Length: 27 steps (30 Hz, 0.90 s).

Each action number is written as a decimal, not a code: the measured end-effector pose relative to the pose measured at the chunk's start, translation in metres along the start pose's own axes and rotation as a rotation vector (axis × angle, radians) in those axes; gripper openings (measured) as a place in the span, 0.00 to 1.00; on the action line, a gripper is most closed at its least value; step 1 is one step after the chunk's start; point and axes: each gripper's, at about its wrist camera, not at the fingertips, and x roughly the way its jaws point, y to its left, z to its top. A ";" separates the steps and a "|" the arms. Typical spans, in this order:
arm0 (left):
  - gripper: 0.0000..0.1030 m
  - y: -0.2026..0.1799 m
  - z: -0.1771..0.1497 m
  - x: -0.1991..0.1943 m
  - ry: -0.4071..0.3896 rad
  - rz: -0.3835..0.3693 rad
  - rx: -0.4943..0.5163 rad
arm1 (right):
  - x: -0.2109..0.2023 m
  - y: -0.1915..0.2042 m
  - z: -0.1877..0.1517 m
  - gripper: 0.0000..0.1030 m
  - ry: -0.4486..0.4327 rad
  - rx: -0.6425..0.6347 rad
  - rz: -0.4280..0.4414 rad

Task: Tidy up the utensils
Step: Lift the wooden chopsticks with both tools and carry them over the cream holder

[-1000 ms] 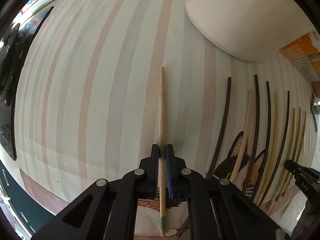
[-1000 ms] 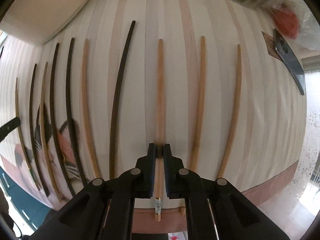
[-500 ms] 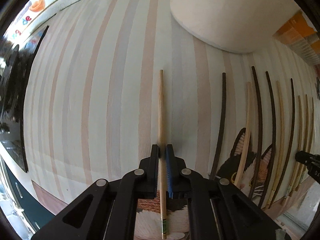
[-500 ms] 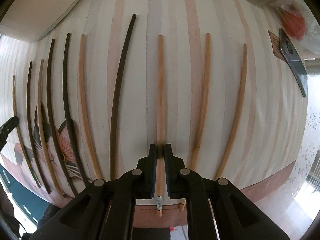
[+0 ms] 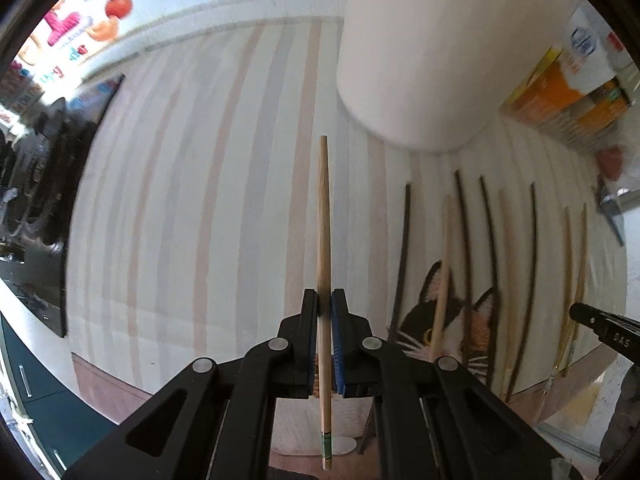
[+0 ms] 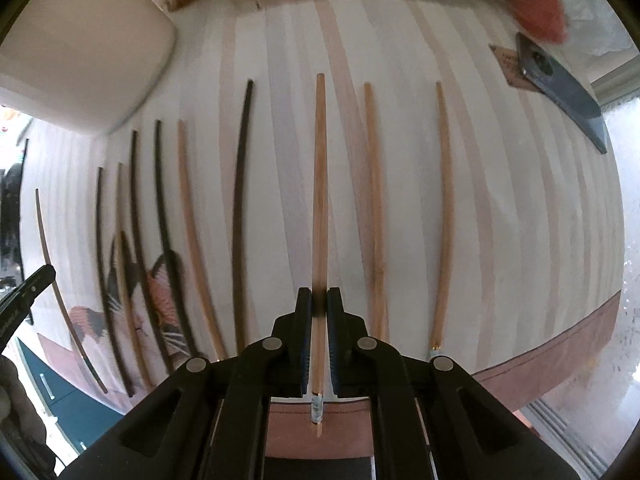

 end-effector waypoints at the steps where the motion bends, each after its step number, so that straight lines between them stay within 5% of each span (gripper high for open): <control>1: 0.04 0.001 0.000 -0.011 -0.028 0.001 -0.005 | -0.004 0.000 0.000 0.07 -0.009 -0.001 0.012; 13: 0.04 0.018 0.027 -0.152 -0.357 -0.106 -0.100 | -0.125 0.022 0.021 0.07 -0.249 -0.061 0.176; 22: 0.04 0.013 0.115 -0.232 -0.625 -0.120 -0.128 | -0.232 0.077 0.085 0.07 -0.516 -0.110 0.290; 27: 0.04 -0.001 0.161 -0.235 -0.672 -0.122 -0.125 | -0.259 0.105 0.135 0.07 -0.629 -0.117 0.298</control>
